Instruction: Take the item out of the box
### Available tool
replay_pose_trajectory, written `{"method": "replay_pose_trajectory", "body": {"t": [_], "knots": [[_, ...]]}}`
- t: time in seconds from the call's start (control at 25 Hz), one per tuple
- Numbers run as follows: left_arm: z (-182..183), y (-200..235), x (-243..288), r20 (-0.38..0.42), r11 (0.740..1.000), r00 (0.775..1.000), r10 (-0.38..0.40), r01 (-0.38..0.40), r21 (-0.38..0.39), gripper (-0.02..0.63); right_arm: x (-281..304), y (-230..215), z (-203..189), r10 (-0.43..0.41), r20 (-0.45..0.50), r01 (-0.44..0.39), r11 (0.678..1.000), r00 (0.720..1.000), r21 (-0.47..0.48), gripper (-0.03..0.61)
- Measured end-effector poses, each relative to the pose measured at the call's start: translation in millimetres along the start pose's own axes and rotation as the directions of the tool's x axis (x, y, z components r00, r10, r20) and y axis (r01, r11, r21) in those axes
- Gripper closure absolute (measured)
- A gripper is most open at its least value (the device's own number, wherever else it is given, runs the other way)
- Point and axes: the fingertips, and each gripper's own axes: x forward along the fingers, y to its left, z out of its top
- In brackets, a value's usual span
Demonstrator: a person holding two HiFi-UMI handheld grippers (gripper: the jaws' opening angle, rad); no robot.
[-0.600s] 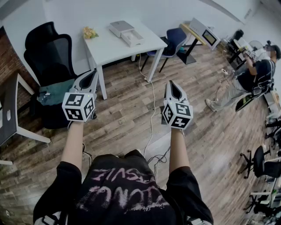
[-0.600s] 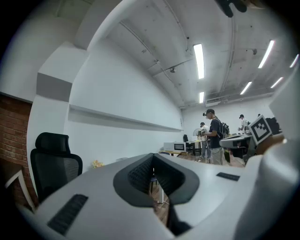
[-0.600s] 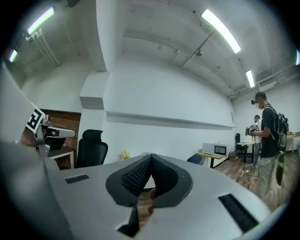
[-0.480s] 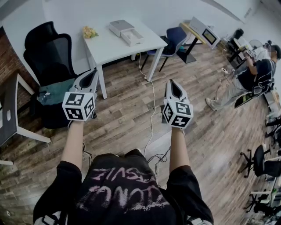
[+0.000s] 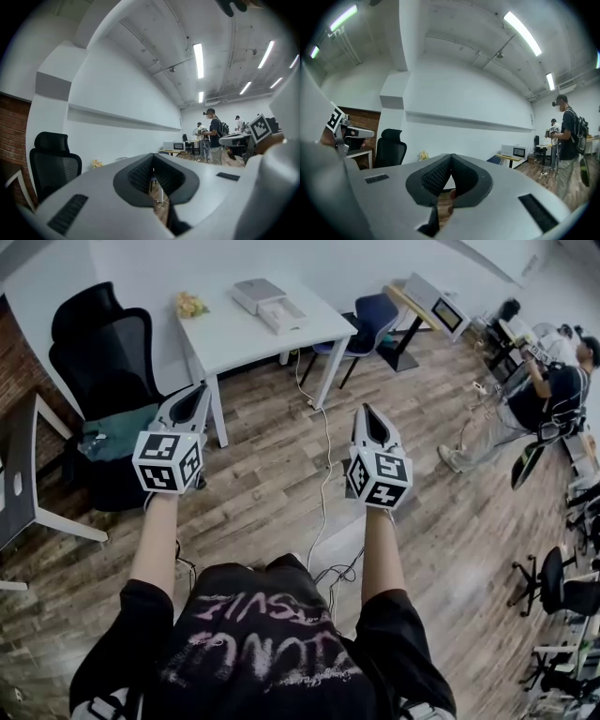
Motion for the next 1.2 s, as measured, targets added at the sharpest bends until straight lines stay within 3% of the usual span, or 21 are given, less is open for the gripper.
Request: {"method": "replay_pose_trajectory", "body": {"t": [1.2], "knots": [[-19.2, 14.8, -5.3, -0.047, 1.000, 0.999, -0.003, 0.003, -0.011, 0.612, 13.0, 24.5, -4.0, 0.033, -0.019, -0.034, 0.999, 0.999, -0.010, 0.571]]}}
